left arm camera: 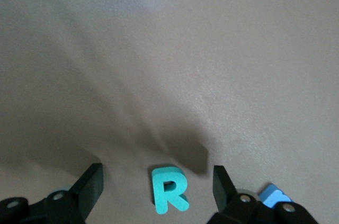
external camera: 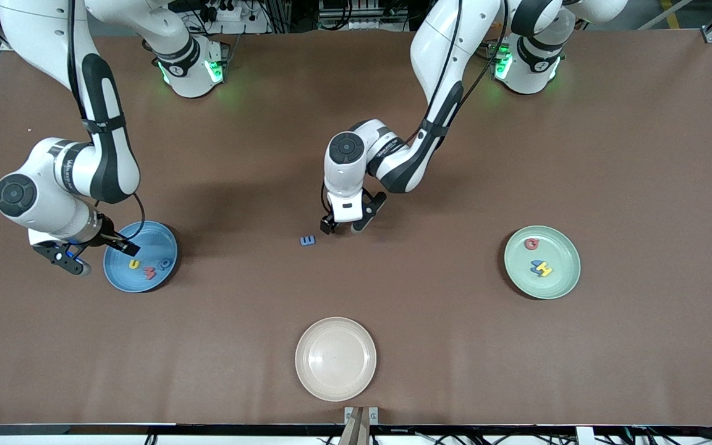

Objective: Sort upper and lower case letters into plates

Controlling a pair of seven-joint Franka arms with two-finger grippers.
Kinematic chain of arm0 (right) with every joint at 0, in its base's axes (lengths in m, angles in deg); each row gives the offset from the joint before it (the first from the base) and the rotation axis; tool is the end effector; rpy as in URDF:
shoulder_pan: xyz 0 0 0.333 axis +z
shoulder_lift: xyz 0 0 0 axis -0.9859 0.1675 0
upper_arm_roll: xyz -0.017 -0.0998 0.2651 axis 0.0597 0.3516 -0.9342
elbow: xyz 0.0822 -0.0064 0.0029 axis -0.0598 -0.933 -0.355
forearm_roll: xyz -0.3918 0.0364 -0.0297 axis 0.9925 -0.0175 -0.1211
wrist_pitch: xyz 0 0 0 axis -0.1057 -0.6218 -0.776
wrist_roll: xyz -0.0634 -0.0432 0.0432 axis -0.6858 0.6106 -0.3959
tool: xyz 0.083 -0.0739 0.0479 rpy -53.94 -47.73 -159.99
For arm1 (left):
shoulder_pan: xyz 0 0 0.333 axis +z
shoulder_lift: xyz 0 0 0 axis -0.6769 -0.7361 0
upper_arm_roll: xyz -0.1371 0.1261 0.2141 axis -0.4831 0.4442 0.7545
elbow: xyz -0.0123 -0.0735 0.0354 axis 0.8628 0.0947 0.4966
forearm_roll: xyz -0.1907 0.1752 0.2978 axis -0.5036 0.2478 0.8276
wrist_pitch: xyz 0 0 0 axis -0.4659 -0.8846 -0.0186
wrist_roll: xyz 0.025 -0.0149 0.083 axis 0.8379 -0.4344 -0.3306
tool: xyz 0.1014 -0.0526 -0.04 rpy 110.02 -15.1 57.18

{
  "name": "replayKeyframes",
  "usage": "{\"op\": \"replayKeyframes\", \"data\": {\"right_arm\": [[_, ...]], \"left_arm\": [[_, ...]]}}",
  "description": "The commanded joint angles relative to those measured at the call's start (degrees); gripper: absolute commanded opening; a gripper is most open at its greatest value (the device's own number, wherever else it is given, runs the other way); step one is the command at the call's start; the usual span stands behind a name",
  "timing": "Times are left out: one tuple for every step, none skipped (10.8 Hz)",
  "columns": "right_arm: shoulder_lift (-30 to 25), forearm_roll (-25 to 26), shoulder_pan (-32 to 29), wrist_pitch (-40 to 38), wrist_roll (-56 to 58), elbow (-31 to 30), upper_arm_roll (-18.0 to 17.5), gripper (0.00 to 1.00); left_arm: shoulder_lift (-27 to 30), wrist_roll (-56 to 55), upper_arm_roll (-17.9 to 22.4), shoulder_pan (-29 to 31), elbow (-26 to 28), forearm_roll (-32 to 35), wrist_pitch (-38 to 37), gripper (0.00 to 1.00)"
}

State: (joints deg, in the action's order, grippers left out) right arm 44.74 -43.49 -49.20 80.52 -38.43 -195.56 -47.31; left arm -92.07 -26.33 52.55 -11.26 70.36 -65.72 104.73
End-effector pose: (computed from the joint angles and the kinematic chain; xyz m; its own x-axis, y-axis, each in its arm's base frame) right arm 0.5827 -0.0522 0.2360 0.8670 -0.4979 -0.0189 -0.4944 -0.8644 0.0912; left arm 0.4482 -0.5547 0.1343 0.5968 0.8009 -0.0493 0.7989 -0.5873 0.1300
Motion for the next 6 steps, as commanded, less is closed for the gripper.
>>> {"op": "replayKeyframes", "data": {"right_arm": [[0.9, 0.1, 0.8, -1.4, -1.7, 1.7, -1.0, 1.0], [1.2, -0.1, 1.4, -1.4, -3.4, 2.4, -2.5, 1.0], [2.3, -0.1, 1.5, -1.7, -7.1, 4.5, -4.1, 1.0], [3.8, -0.1, 1.5, -3.5, -10.7, 7.6, -5.8, 1.0], [5.4, -0.1, 1.6, -6.9, -13.1, 11.0, -6.3, 1.0], [6.4, -0.2, 1.6, -8.9, -15.0, 13.1, -6.9, 1.0]], "left_arm": [[-1.8, -2.4, 0.9, -1.0, -2.7, 1.6, 0.3, 0.89], [-2.4, -2.4, 0.9, -1.2, -3.3, 1.6, 0.3, 0.86], [-2.5, -2.4, 0.9, -1.4, -3.6, 1.6, 0.3, 0.85], [-2.6, -2.4, 0.9, -1.4, -3.6, 1.6, 0.3, 0.82], [-2.6, -2.3, 0.9, -1.4, -3.6, 1.6, 0.2, 0.79], [-2.6, -2.2, 0.9, -1.4, -3.6, 1.7, 0.2, 0.77]]}}
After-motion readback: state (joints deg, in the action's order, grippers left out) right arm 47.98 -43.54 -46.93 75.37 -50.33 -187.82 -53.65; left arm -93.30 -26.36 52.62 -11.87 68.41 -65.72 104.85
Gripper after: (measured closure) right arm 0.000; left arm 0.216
